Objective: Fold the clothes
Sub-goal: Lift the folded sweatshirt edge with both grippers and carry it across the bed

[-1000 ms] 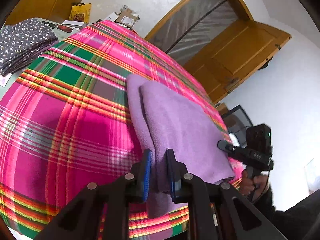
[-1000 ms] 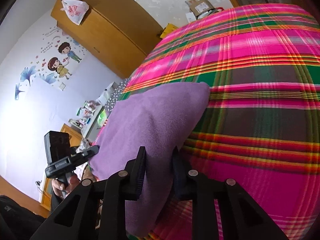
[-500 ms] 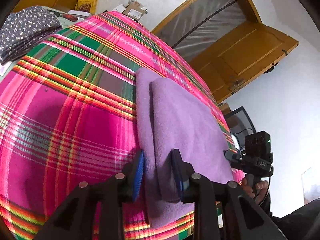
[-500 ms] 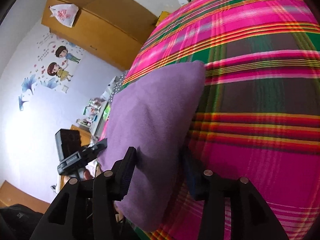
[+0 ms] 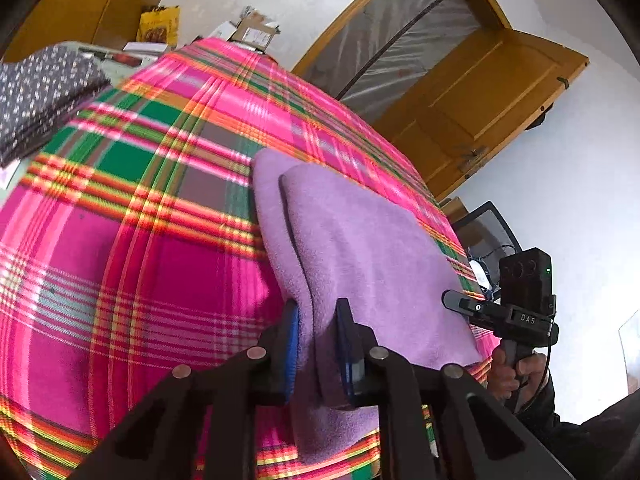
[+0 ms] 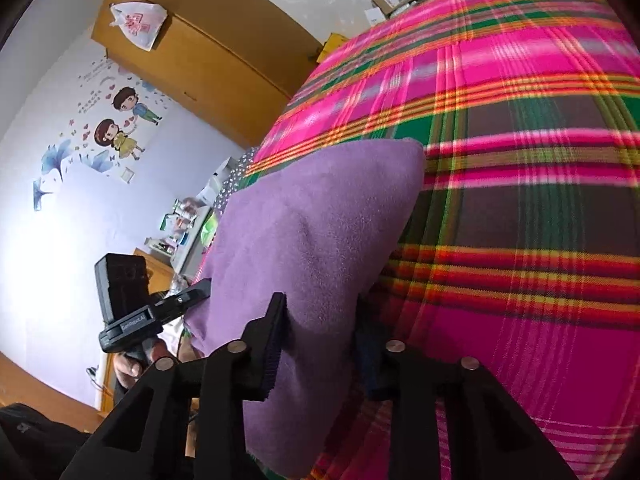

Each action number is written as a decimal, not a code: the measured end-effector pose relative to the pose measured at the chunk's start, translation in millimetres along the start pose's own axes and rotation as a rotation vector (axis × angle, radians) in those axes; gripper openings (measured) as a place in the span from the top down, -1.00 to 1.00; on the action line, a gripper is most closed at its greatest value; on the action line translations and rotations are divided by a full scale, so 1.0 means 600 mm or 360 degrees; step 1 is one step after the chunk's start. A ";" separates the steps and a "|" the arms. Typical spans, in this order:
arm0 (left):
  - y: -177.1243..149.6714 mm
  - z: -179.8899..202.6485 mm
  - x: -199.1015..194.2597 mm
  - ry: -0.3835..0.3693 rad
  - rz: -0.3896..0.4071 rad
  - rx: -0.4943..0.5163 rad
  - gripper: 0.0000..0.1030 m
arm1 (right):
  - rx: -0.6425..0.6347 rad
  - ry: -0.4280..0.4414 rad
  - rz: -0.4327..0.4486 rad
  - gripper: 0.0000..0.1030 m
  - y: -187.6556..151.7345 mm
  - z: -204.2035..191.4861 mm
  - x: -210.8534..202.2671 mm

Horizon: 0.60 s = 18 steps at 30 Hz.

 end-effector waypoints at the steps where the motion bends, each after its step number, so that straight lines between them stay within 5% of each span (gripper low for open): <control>1: 0.002 0.004 -0.003 0.0005 0.0007 0.0014 0.66 | -0.0013 -0.0005 0.0008 0.46 0.002 -0.003 -0.002; 18: 0.046 0.115 0.006 -0.0022 0.0044 0.0266 0.67 | -0.0159 -0.0097 0.0177 0.52 0.031 -0.008 -0.073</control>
Point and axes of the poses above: each gripper's, at about its wrist camera, not at the fingertips, and x roughly the way its jaws point, z to its right, y to its top, the point moved 10 cm from there along x, roughly the way its jaws point, and after that the axes turned 5 degrees about -z, right-handed, at the moved point
